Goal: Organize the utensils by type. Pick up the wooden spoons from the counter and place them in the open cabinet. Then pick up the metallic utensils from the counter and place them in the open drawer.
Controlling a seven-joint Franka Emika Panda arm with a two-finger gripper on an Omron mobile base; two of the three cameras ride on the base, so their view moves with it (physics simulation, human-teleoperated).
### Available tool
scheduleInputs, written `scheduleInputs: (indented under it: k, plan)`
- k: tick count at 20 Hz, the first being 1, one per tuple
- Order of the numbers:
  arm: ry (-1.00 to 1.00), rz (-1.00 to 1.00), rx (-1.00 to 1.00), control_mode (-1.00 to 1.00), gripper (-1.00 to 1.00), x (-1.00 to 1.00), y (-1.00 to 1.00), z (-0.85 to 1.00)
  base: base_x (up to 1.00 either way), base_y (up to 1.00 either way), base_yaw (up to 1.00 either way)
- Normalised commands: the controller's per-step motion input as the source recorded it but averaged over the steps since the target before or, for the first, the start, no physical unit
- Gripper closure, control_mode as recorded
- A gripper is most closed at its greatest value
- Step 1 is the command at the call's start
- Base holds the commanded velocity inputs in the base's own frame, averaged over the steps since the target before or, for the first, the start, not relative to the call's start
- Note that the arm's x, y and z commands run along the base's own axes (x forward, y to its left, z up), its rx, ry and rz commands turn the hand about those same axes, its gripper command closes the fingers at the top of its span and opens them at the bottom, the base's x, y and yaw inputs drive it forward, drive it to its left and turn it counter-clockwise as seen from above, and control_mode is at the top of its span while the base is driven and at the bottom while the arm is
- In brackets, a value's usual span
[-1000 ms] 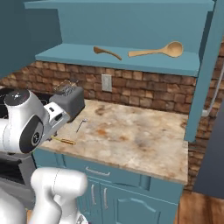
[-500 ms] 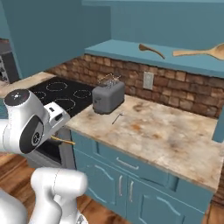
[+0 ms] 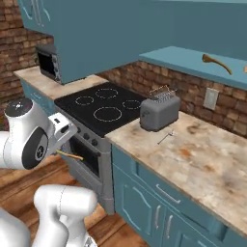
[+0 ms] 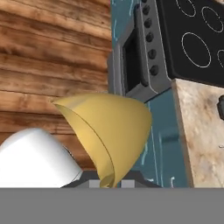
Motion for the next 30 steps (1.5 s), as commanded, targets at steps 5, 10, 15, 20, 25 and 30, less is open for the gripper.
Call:
scheduleInputs:
  k: [5, 10, 15, 20, 25, 30]
  plan:
    - [0.00, 0.00, 0.00, 1.00, 1.00, 0.00, 0.00, 0.00, -0.06, 0.00, 0.51]
    - [0.00, 0.00, 0.00, 1.00, 1.00, 0.00, 0.00, 0.00, 0.00, 0.00, 0.53]
    - [0.00, 0.00, 0.00, 1.00, 1.00, 0.00, 0.00, 0.00, 0.00, 0.00, 0.54]
    - [0.00, 0.00, 0.00, 1.00, 1.00, 0.00, 0.00, 0.00, 0.00, 0.00, 0.56]
    - [0.00, 0.00, 0.00, 1.00, 1.00, 0.00, 0.00, 0.00, 0.00, 0.00, 0.56]
    - [0.00, 0.00, 0.00, 1.00, 1.00, 0.00, 0.00, 0.00, 0.00, 0.00, 0.55]
